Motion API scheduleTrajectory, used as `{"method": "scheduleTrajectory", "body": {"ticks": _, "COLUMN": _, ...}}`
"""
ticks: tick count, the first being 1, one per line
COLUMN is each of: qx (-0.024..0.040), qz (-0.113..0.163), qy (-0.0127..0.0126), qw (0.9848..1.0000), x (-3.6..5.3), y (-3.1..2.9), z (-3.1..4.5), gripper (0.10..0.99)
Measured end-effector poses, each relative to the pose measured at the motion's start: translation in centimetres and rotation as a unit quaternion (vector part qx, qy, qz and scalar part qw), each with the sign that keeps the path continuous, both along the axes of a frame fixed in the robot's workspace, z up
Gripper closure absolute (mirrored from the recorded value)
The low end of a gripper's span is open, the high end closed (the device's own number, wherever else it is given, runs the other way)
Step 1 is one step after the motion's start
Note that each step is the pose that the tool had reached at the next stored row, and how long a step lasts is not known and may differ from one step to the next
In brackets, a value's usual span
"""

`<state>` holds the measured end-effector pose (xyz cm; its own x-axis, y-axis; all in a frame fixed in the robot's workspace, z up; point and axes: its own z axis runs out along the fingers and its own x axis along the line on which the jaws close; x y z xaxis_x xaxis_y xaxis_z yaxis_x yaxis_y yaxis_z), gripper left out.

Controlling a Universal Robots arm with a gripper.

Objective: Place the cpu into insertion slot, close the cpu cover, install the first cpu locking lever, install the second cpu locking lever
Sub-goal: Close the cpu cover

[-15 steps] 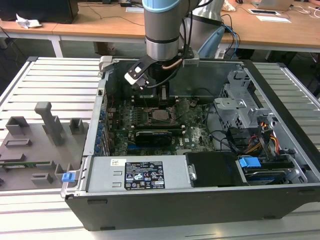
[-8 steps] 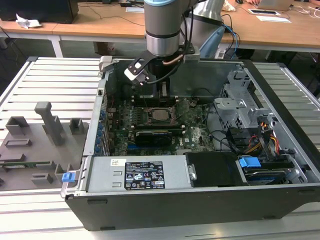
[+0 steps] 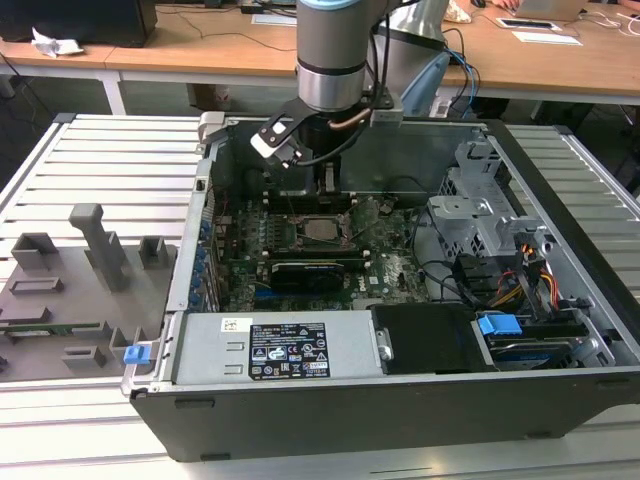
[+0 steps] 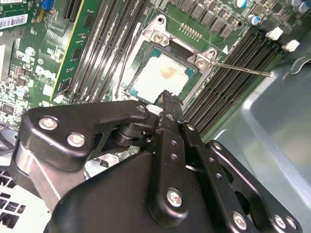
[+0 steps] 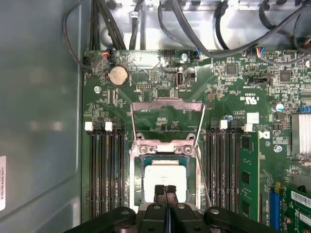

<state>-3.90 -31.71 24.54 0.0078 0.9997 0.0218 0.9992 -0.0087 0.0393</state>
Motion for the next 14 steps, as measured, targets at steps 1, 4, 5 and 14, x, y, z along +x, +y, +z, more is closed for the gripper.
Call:
{"method": "scheduleTrajectory", "body": {"ticks": 1, "qx": -0.0001, "qz": 0.000, "qy": 0.0012, "qw": 1.0000, "x": 0.00, "y": 0.00, "z": 0.12, "gripper": 0.980}}
{"method": "scheduleTrajectory", "body": {"ticks": 4, "qx": -0.0001, "qz": 0.000, "qy": 0.0020, "qw": 1.0000, "x": 0.00, "y": 0.00, "z": 1.57, "gripper": 0.980}}
{"method": "scheduleTrajectory", "body": {"ticks": 5, "qx": 0.0000, "qz": 0.000, "qy": 0.0020, "qw": 1.0000, "x": 0.00, "y": 0.00, "z": 1.83, "gripper": 0.980}}
{"method": "scheduleTrajectory", "body": {"ticks": 14, "qx": 0.0001, "qz": 0.000, "qy": 0.0019, "qw": 1.0000, "x": 0.08, "y": -1.16, "z": 1.87, "gripper": 0.980}}
